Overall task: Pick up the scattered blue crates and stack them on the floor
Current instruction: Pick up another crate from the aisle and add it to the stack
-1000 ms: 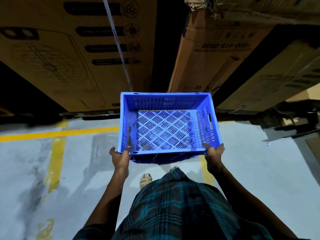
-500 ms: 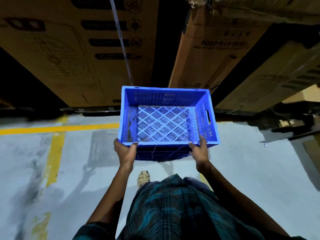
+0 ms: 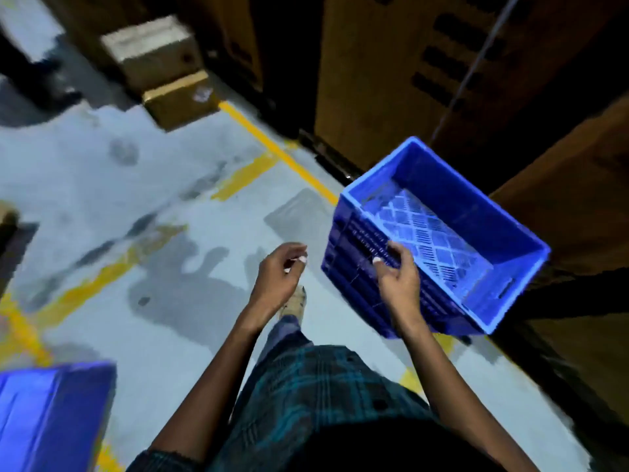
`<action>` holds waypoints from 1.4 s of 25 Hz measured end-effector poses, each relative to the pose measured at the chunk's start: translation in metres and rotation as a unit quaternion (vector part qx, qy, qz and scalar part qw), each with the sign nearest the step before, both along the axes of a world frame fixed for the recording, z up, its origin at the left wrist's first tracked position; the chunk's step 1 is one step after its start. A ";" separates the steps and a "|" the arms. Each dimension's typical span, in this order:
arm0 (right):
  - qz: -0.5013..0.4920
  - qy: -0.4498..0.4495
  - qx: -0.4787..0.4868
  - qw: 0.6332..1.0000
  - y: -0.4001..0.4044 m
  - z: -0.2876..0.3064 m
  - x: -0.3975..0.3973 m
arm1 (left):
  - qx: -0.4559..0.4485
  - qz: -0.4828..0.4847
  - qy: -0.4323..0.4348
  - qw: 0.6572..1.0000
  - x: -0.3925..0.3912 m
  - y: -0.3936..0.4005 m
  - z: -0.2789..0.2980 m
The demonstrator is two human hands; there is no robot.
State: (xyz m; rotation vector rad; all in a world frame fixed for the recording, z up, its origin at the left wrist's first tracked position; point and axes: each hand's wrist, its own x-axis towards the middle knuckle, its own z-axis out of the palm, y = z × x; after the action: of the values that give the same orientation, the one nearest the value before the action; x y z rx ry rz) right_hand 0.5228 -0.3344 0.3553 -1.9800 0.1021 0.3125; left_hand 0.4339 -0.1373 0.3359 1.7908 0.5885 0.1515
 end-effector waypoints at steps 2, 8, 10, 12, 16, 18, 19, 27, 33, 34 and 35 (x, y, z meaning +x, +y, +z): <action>0.086 -0.006 -0.003 0.996 0.028 0.005 -0.028 | -0.012 0.072 0.011 0.997 -0.063 0.012 -0.002; 0.320 0.013 -0.012 0.947 0.116 -0.002 -0.100 | -0.022 0.277 0.038 0.960 -0.211 0.051 -0.020; 0.365 0.032 -0.007 0.930 0.151 -0.006 -0.124 | -0.039 0.331 0.043 0.942 -0.253 0.068 -0.028; 0.406 0.042 -0.010 0.913 0.192 -0.004 -0.154 | -0.055 0.379 0.042 0.923 -0.295 0.087 -0.033; 0.474 0.075 -0.004 0.877 0.297 -0.007 -0.233 | -0.077 0.443 0.043 0.892 -0.391 0.147 -0.036; 0.522 0.084 -0.005 0.849 0.351 -0.006 -0.275 | -0.062 0.471 0.047 0.879 -0.439 0.182 -0.040; 0.542 0.086 -0.009 0.836 0.373 -0.006 -0.292 | -0.054 0.482 0.051 0.873 -0.460 0.200 -0.042; 0.750 0.150 -0.126 0.632 0.559 -0.005 -0.385 | -0.086 0.634 0.106 0.761 -0.581 0.315 -0.076; 0.820 0.119 -0.137 0.543 0.713 -0.094 -0.467 | -0.168 0.657 0.196 0.708 -0.608 0.412 -0.147; 0.823 0.110 -0.150 0.536 0.732 -0.123 -0.480 | -0.166 0.668 0.200 0.697 -0.611 0.428 -0.162; 0.828 0.100 -0.173 0.524 0.747 -0.151 -0.492 | -0.160 0.675 0.208 0.690 -0.616 0.440 -0.174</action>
State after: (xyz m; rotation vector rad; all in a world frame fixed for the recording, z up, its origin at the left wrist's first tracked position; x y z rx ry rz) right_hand 0.0308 0.4121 0.2047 -1.7064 -1.8247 1.8238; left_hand -0.1818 0.3024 0.1621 0.6963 2.0567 0.5973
